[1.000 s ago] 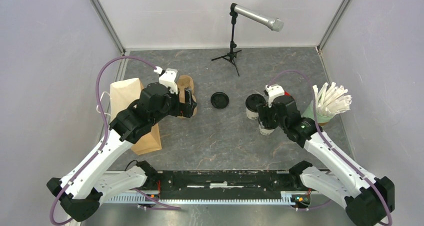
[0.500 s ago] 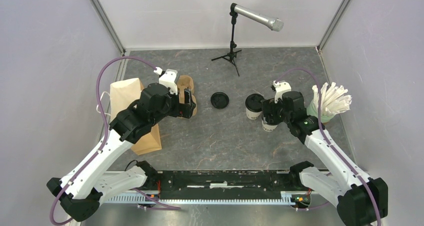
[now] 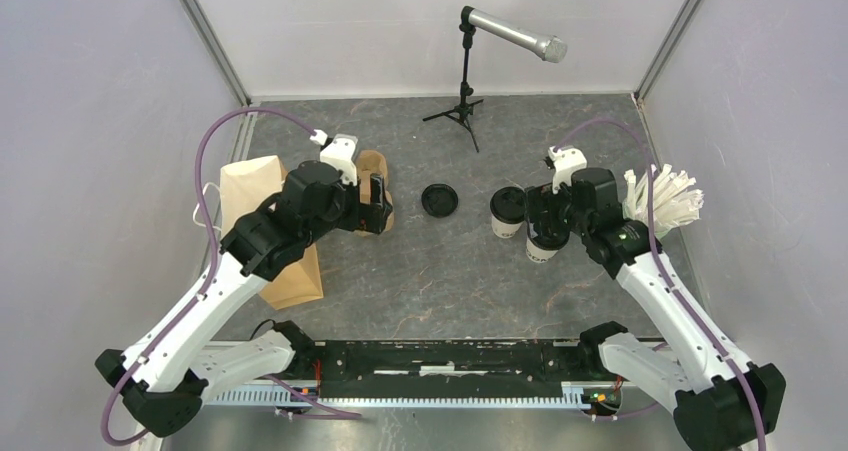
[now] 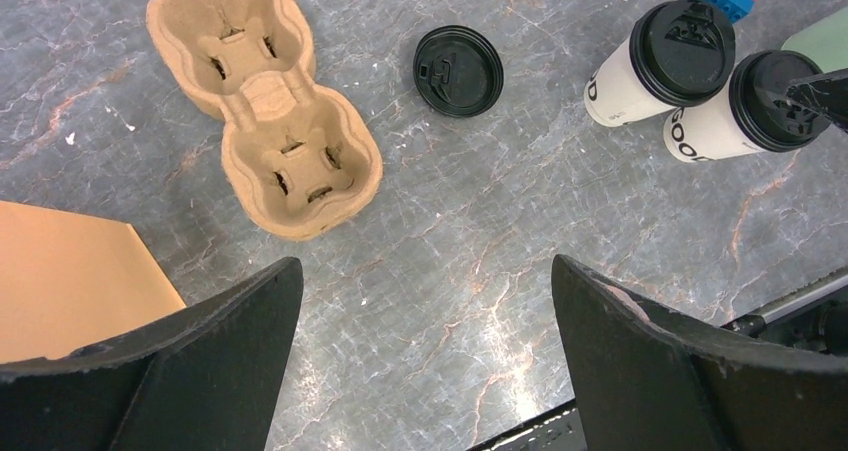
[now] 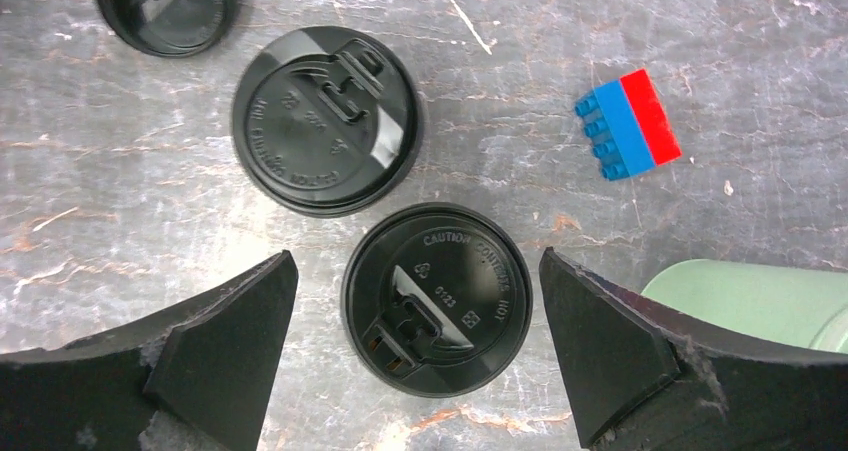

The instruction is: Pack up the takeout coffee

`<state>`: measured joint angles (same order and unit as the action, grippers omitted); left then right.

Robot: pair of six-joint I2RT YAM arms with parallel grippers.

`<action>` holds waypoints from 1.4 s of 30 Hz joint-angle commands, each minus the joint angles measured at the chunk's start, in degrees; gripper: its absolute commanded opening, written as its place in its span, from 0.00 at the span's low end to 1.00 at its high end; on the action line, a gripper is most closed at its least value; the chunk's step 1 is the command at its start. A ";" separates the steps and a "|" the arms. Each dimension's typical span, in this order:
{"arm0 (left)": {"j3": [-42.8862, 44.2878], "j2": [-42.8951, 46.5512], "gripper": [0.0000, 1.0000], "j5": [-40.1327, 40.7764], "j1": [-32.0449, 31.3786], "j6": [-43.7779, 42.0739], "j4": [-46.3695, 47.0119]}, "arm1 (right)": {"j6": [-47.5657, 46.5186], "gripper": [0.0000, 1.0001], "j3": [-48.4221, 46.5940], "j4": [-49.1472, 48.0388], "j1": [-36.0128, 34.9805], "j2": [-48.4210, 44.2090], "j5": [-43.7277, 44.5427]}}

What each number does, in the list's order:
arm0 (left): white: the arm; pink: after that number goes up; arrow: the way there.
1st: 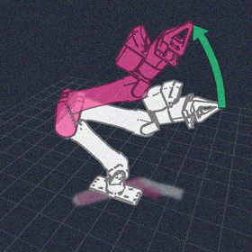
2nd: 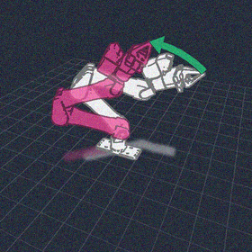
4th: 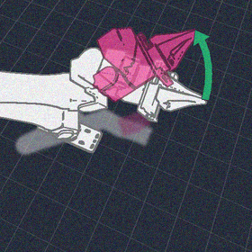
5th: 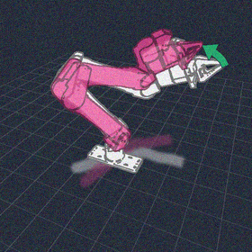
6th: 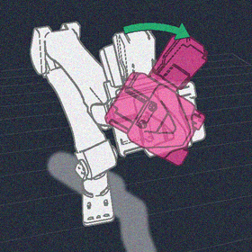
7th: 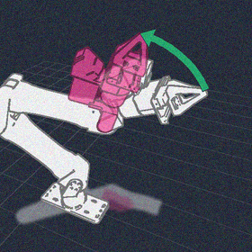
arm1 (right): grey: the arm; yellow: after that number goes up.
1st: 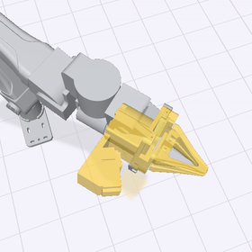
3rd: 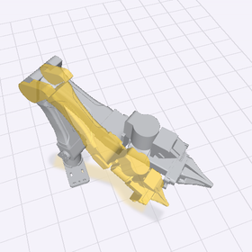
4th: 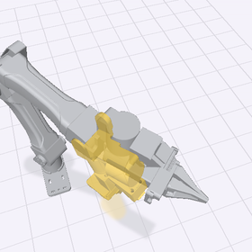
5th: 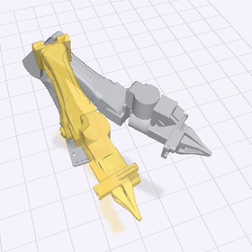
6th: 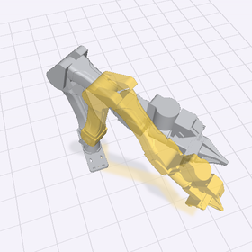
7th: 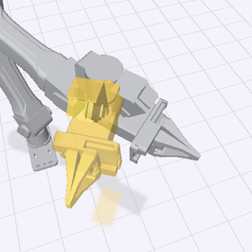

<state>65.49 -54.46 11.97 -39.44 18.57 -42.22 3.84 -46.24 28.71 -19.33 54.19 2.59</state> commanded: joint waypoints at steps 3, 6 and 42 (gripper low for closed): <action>7.80 -2.51 1.00 0.12 0.24 0.86 -4.88 | -0.08 0.98 -6.71 1.01 -0.15 -3.12 -9.59; 10.77 -2.75 1.00 1.01 0.24 0.79 -6.80 | -0.14 0.98 -6.69 -0.05 -0.53 -5.03 -11.24; 41.65 -13.34 0.94 29.22 2.46 12.76 -35.17 | 13.06 0.97 5.75 -22.63 -15.19 -4.85 -7.60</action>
<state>99.66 -64.66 28.82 -38.54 21.78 -64.36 16.38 -36.47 7.99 -29.91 48.01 -12.56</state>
